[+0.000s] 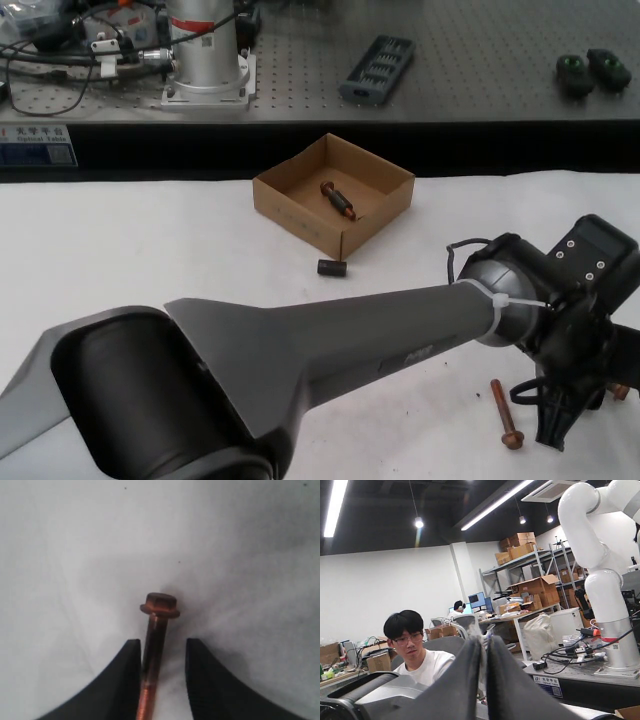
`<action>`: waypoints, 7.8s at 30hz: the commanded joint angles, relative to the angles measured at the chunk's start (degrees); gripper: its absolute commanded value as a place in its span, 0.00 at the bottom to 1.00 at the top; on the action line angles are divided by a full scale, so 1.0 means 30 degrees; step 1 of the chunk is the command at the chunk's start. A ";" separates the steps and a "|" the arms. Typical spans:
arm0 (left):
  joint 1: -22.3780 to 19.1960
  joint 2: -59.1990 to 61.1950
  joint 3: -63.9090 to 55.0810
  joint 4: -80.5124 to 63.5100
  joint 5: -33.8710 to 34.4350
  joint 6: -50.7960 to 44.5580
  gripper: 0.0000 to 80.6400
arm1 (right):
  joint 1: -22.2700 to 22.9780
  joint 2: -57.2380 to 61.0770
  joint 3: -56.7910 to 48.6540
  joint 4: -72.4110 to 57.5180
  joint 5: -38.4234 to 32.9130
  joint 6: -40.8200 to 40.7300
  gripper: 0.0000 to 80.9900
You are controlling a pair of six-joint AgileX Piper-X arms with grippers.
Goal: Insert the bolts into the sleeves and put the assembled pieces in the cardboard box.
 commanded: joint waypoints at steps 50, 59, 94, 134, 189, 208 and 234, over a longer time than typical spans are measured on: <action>0.4626 -0.4543 -0.0127 0.6776 -0.1024 -1.4612 0.01 | 0.0020 0.0062 -0.0235 -0.6119 -0.2007 0.5666 0.07; 0.6174 -0.6502 -0.0043 1.6479 -0.0037 -1.4317 0.01 | 0.0020 0.0062 -0.0235 -0.6243 -0.2583 0.6679 0.07; 0.5263 -1.1091 1.6115 0.5025 -0.2509 -1.6164 0.01 | 0.0020 0.0062 -0.0194 -0.3838 -0.5645 0.6744 0.07; 0.5309 -1.6325 1.6748 0.2364 0.0037 -2.1222 0.01 | -0.0026 0.0298 -0.1214 0.2821 -0.3402 0.3154 0.07; 0.3568 -4.0359 3.6370 -1.3036 -0.7086 -2.4152 0.01 | 0.1173 3.6703 -2.6387 1.8249 -0.2652 -0.9998 0.07; 0.3568 -4.4229 3.6370 -1.0567 -0.7086 -2.4152 0.01 | 0.2342 4.2298 -3.0440 2.1409 -0.1191 -1.0778 0.43; 0.3568 -4.4223 3.6370 -1.0197 -0.6910 -2.4234 0.01 | 0.3505 4.4746 -3.1205 2.3489 0.2649 -1.1613 0.36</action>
